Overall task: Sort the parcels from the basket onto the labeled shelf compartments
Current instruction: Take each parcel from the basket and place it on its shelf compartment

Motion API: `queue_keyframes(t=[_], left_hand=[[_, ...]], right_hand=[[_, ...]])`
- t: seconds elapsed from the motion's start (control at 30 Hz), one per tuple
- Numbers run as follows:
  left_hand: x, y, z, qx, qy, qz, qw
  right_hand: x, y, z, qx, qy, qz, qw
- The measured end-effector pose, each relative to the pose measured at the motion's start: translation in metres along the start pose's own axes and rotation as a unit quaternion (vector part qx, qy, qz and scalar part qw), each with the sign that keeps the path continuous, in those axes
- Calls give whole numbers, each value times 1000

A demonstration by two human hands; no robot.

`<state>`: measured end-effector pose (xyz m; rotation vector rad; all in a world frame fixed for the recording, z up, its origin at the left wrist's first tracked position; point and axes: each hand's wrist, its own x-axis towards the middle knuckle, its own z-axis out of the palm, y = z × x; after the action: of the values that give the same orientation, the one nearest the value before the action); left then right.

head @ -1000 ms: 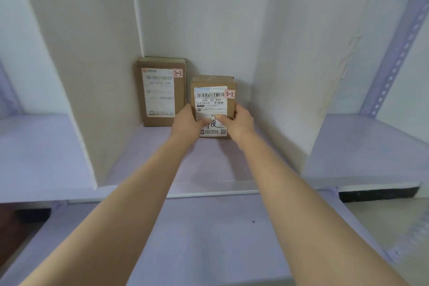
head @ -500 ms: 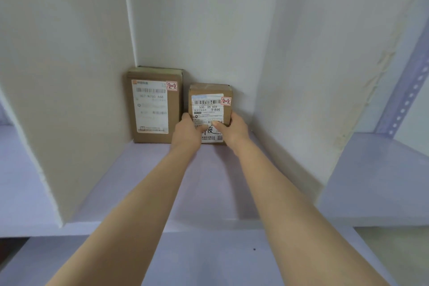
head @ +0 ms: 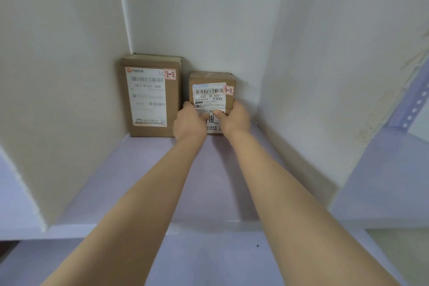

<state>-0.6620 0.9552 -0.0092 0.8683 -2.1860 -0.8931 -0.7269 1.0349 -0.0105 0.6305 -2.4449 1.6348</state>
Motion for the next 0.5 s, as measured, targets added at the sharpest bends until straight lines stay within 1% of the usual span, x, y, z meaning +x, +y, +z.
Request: queue_keyframes(t=[0.13, 0.27, 0.4, 0.5], left_hand=[[-2, -1, -7, -51, -42, 10, 998], [-6, 0, -11, -85, -51, 13, 995], [-11, 0, -11, -83, -51, 26, 995], [-19, 3, -16, -58, -57, 28, 996]], right_hand=[[-2, -3, -5, 43, -36, 16, 998], [2, -3, -6, 58, -57, 23, 996], [4, 0, -3, 101, -77, 63, 990], [1, -3, -2, 107, -85, 100, 985]])
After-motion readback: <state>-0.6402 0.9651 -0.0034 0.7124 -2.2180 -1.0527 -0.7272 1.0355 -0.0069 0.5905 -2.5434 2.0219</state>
